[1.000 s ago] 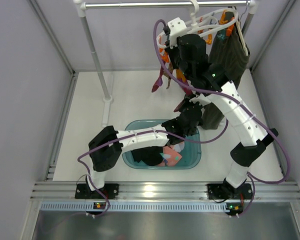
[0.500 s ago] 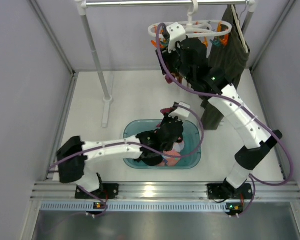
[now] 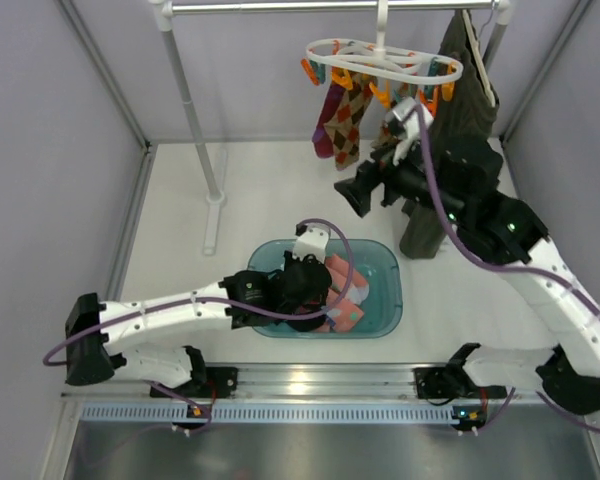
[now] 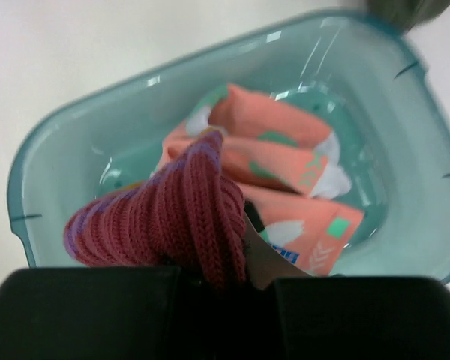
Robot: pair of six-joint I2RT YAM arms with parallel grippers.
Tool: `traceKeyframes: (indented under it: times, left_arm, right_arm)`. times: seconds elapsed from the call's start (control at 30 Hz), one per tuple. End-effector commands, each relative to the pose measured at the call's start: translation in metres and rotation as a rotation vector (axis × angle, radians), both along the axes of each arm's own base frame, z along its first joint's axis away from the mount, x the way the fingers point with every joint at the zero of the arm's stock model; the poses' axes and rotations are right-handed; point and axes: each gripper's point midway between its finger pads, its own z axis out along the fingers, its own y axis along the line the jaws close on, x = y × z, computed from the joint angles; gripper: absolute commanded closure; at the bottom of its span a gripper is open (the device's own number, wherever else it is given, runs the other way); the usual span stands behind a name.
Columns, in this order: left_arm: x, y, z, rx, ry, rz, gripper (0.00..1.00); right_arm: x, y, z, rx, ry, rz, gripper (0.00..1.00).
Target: Remove the socks clipped to the hanger
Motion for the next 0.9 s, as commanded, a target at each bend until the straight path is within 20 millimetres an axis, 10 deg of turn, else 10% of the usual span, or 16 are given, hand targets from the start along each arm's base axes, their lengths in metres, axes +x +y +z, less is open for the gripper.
traceKeyframes:
  times: [0.0, 0.2, 0.3, 0.4, 0.63, 0.87]
  left_arm:
    - [-0.012, 0.009, -0.047, 0.093, 0.138, 0.009, 0.90]
    - [0.005, -0.002, -0.103, 0.250, 0.208, 0.065, 0.83]
    - [0.006, -0.008, -0.128, 0.290, 0.245, 0.077, 0.59]
    - [0.000, -0.019, -0.138, 0.294, 0.294, 0.042, 0.55]
    - [-0.001, -0.021, -0.063, 0.125, 0.183, 0.017, 0.02]
    - [0.002, -0.016, 0.020, -0.017, 0.062, -0.034, 0.01]
  right_arm:
    - [-0.051, -0.014, 0.022, 0.146, -0.049, 0.120, 0.01]
    - [-0.095, -0.048, 0.005, 0.233, -0.057, 0.131, 0.01]
    - [-0.108, -0.065, -0.003, 0.252, -0.064, 0.106, 0.01]
    - [-0.112, -0.079, -0.012, 0.251, -0.065, 0.064, 0.01]
    - [-0.109, -0.106, -0.021, 0.215, -0.064, -0.062, 0.01]
    - [-0.104, -0.133, -0.017, 0.225, -0.075, -0.198, 0.01]
